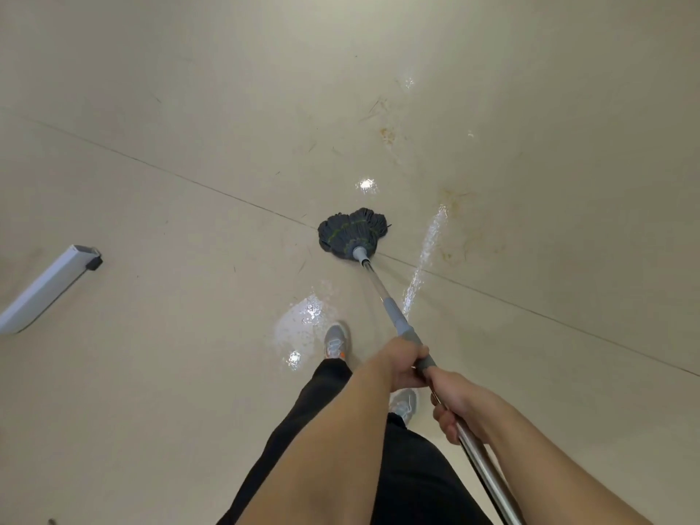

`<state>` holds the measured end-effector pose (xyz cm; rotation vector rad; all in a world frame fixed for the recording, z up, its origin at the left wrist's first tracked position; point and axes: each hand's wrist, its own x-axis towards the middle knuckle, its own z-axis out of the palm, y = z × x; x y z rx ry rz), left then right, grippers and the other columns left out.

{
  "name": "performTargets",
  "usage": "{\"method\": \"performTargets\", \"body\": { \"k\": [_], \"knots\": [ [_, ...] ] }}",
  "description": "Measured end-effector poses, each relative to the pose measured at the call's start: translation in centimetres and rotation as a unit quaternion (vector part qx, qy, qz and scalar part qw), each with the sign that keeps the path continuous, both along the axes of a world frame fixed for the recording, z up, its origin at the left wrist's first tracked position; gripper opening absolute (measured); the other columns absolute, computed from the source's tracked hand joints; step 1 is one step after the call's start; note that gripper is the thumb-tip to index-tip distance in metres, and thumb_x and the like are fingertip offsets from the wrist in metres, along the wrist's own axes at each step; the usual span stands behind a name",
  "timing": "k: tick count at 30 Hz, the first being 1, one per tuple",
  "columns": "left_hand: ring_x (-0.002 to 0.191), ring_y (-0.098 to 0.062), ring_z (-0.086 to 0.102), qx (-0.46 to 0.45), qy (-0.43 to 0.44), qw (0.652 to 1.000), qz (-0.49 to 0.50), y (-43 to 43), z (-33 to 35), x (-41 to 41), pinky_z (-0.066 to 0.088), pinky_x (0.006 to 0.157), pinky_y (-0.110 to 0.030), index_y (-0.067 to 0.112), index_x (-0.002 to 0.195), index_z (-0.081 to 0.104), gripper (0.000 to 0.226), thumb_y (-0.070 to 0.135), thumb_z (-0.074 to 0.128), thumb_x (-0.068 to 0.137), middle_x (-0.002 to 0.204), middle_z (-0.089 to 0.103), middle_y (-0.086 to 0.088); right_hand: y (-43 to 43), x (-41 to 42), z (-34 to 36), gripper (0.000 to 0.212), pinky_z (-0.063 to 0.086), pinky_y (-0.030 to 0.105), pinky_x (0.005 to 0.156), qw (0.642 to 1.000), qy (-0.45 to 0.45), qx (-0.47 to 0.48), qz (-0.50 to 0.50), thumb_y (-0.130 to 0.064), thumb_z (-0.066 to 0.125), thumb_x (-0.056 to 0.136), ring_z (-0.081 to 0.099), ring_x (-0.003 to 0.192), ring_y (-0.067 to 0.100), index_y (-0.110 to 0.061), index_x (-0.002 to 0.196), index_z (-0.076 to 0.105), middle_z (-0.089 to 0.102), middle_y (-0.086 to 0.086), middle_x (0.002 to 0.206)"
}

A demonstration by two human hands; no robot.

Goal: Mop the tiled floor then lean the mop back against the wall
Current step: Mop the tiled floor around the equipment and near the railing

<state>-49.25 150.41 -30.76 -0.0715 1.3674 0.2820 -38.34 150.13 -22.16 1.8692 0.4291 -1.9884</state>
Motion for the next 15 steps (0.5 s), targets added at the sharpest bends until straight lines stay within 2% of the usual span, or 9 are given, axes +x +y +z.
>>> {"method": "performTargets", "body": {
  "k": [3,7,12,15],
  "knots": [
    [0.080,-0.027,0.064,0.029,0.013,0.999,0.005,2.5,-1.0,-2.6,0.061,0.056,-0.037,-0.005,0.134,0.045,0.038,0.005,0.053,0.098,0.110,0.058,-0.020,2.7,-2.4,-0.8,0.042,0.033,0.019,0.032,0.999,0.006,0.029,0.028,-0.041,0.029,0.104,0.032,0.027,0.016,-0.007,0.083,0.045,0.035,0.005,0.044],
    [0.074,-0.027,0.065,0.051,0.002,0.999,0.017,6.7,-2.5,-6.2,0.061,0.075,-0.044,-0.002,0.125,0.050,0.030,0.007,0.056,0.097,0.101,0.062,-0.017,7.4,-6.1,-2.0,0.044,0.029,0.017,0.032,0.999,-0.010,0.026,0.027,-0.041,0.032,0.105,0.030,0.025,0.014,-0.011,0.073,0.040,0.033,0.003,0.040],
    [0.073,-0.027,0.067,0.071,-0.031,0.995,0.060,15.2,-3.9,-12.2,0.063,0.066,-0.038,0.000,0.130,0.048,0.035,0.008,0.056,0.098,0.094,0.062,-0.012,16.5,-12.2,-3.5,0.045,0.028,0.015,0.034,0.999,-0.045,0.008,0.026,-0.051,0.035,0.102,0.026,0.029,0.010,-0.015,0.074,0.036,0.031,-0.001,0.043],
    [0.071,-0.027,0.067,0.085,-0.035,0.992,0.086,22.2,-5.1,-17.4,0.062,0.065,-0.038,0.002,0.126,0.050,0.030,0.008,0.057,0.098,0.094,0.063,-0.012,23.5,-17.6,-4.8,0.046,0.028,0.012,0.034,0.998,-0.049,0.023,0.028,-0.052,0.035,0.102,0.025,0.027,0.009,-0.016,0.074,0.035,0.030,-0.002,0.043]
  ]
}}
